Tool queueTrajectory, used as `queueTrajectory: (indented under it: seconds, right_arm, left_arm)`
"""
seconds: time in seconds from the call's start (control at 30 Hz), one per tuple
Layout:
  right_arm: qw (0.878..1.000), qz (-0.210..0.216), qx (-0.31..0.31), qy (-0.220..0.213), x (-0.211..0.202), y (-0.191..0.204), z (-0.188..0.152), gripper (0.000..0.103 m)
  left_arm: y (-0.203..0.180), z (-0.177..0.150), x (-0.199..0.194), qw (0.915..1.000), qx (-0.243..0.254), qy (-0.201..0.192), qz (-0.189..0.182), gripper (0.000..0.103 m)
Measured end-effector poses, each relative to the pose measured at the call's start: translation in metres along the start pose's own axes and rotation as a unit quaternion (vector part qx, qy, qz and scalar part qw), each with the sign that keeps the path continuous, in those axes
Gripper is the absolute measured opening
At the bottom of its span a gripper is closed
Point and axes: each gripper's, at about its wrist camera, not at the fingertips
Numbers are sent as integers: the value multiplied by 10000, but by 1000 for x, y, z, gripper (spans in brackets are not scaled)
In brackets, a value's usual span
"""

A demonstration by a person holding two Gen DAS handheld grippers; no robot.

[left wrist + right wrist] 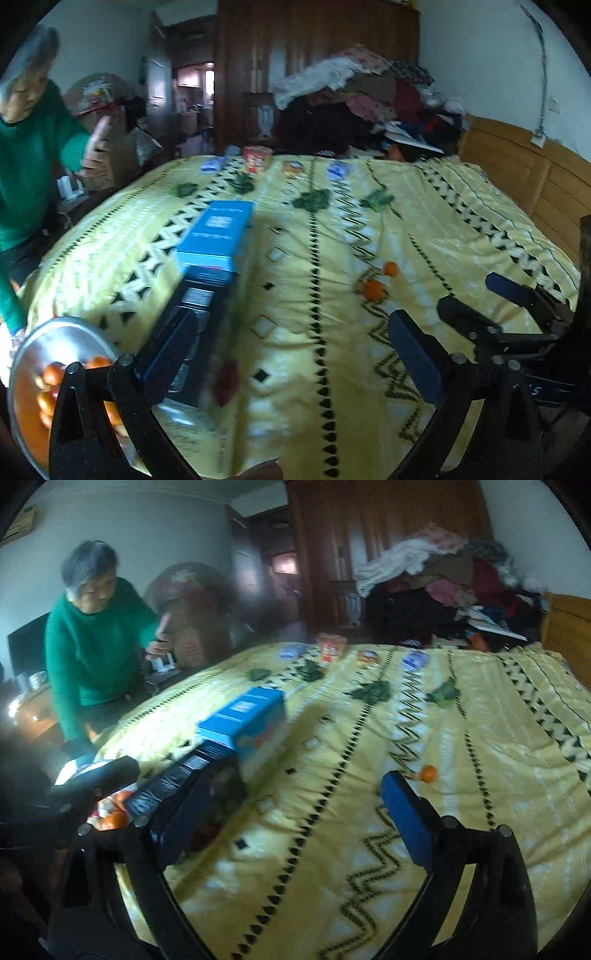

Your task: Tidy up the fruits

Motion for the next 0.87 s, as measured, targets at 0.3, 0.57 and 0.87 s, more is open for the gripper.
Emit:
queueTrajectory:
  seconds: [0.3,0.57,0.87]
  right_arm:
    - [9791,-1090,425,1666,67,-126,-123,100]
    - [9732,-1169,454,1929,95,-134,-155,103]
    - [9755,-1168,462,1807,93,-139,-168,103]
  left_arm:
    - [-64,-116,163,9888,119,1485,-91,103]
    - [-49,-162,204,9832,15,1780,411,103]
    - [-46,-164,198,9859,4,1628,389,103]
Point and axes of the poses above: each gripper's, at about its wrist camera, not at the fingertips, and x roughly the way its jaws point, y to its left, z to its top, and after that the axes turned 12 degrees about -y, right-handed
